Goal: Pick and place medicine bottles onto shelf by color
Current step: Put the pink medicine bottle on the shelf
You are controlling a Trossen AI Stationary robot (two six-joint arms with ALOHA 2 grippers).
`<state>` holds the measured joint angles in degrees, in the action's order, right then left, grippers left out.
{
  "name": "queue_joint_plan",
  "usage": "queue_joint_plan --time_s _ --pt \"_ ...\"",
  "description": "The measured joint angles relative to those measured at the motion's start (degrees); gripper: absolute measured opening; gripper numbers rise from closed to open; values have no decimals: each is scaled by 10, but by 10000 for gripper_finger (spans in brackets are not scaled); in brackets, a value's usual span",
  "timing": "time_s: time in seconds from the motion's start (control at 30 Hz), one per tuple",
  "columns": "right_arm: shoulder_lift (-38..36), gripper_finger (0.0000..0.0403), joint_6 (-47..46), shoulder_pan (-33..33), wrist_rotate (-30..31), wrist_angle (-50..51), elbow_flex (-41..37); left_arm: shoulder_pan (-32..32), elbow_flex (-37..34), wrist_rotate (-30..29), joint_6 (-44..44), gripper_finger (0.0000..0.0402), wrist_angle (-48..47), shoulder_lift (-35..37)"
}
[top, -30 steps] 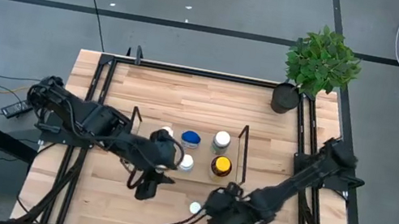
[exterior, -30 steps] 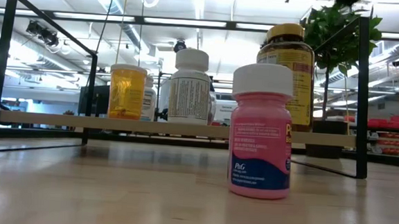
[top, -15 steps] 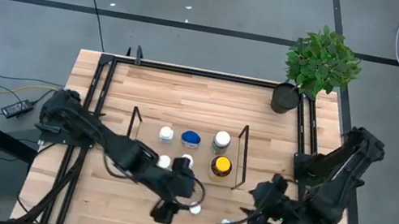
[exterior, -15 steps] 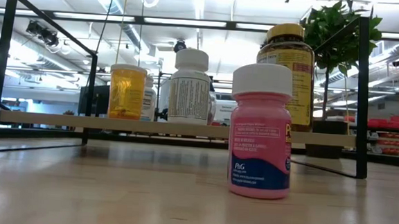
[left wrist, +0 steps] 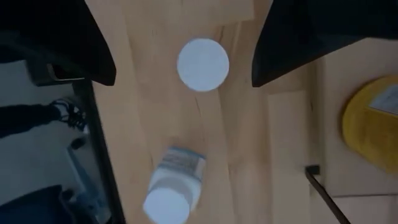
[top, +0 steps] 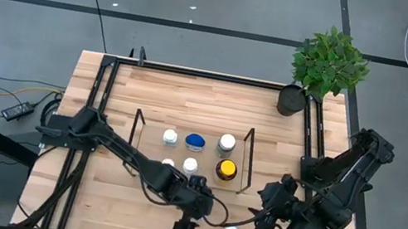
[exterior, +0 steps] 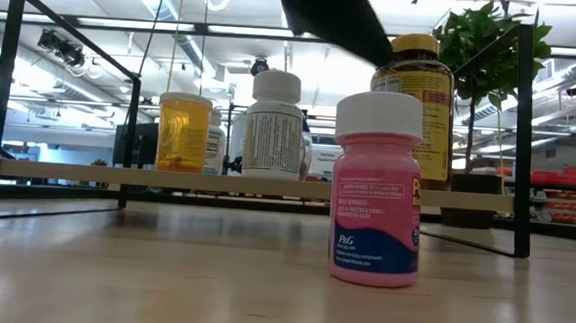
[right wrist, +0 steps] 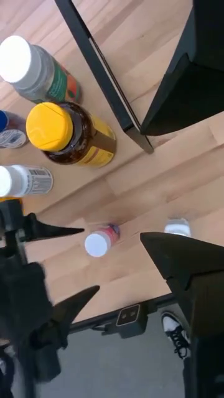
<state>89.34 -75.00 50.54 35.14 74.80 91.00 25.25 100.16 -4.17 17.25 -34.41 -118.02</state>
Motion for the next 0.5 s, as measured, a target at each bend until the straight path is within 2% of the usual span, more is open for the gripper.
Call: queue_joint_plan --time_s 0.5 --pt "0 272 -31 0 26 3 0 4 0 -10 4 377 5 -67"
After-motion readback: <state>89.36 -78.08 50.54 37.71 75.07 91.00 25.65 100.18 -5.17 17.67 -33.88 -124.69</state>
